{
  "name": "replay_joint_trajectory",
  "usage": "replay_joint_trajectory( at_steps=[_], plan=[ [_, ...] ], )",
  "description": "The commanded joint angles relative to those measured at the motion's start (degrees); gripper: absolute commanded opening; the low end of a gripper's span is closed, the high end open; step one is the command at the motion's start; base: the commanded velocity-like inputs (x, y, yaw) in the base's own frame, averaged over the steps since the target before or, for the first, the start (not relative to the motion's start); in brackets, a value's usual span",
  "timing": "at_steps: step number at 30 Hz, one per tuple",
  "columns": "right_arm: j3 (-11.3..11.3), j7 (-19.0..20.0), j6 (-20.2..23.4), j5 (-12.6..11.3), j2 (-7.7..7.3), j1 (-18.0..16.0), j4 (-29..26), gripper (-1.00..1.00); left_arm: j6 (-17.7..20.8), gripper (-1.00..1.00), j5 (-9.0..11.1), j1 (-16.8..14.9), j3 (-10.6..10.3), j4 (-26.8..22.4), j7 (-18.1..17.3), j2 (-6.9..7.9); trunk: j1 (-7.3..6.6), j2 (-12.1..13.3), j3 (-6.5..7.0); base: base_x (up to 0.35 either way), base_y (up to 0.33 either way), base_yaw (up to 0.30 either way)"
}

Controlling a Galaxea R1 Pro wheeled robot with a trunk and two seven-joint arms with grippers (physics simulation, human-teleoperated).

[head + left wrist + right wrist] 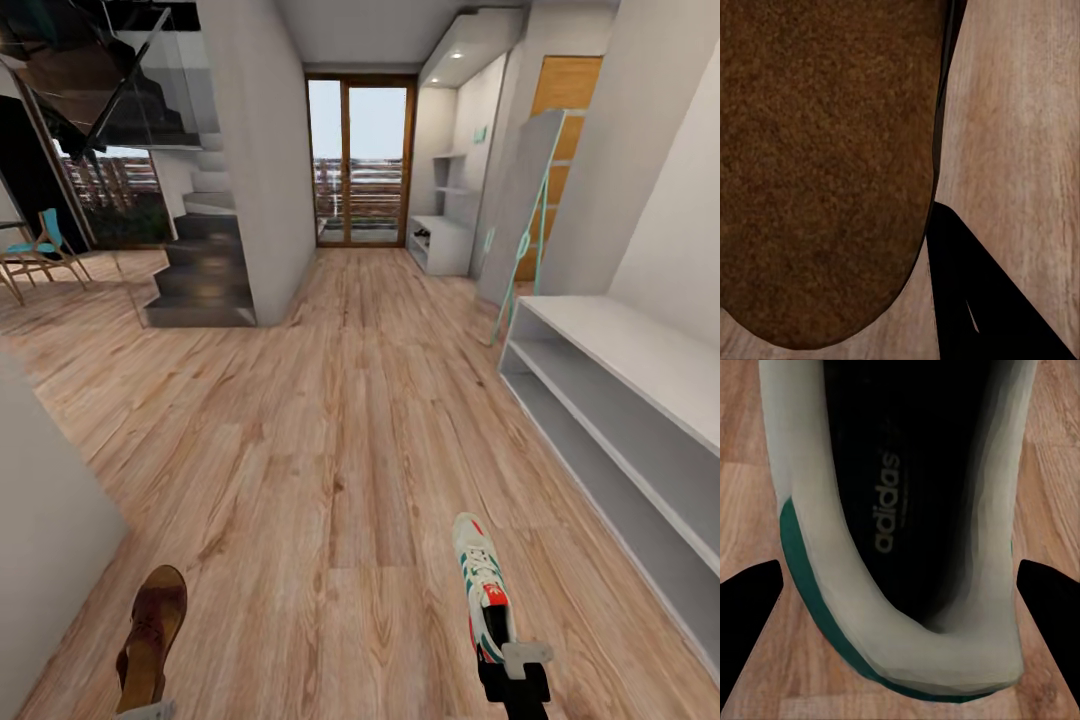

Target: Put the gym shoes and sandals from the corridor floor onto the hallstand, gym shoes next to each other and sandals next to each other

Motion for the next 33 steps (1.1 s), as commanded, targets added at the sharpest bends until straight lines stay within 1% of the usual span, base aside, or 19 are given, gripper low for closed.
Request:
replay_joint_trajectory(
  at_steps=[1,33],
  plan=[
    [0.5,-0.5,0.0,0.2,0.0,0.0,0.0,-1.0,-0.2,-1.0,-0.8,-0.1,0.6,0.0,-0.2,-0.01,0.02,0.0,-0.05,0.338,0.0,0.0],
    [0.5,-0.5,0.0,0.2,0.06,0.0,0.0,-1.0,-0.2,-1.0,-0.8,-0.1,0.6,0.0,-0.2,-0.01,0.02,0.0,0.06,0.338,0.0,0.0]
  ],
)
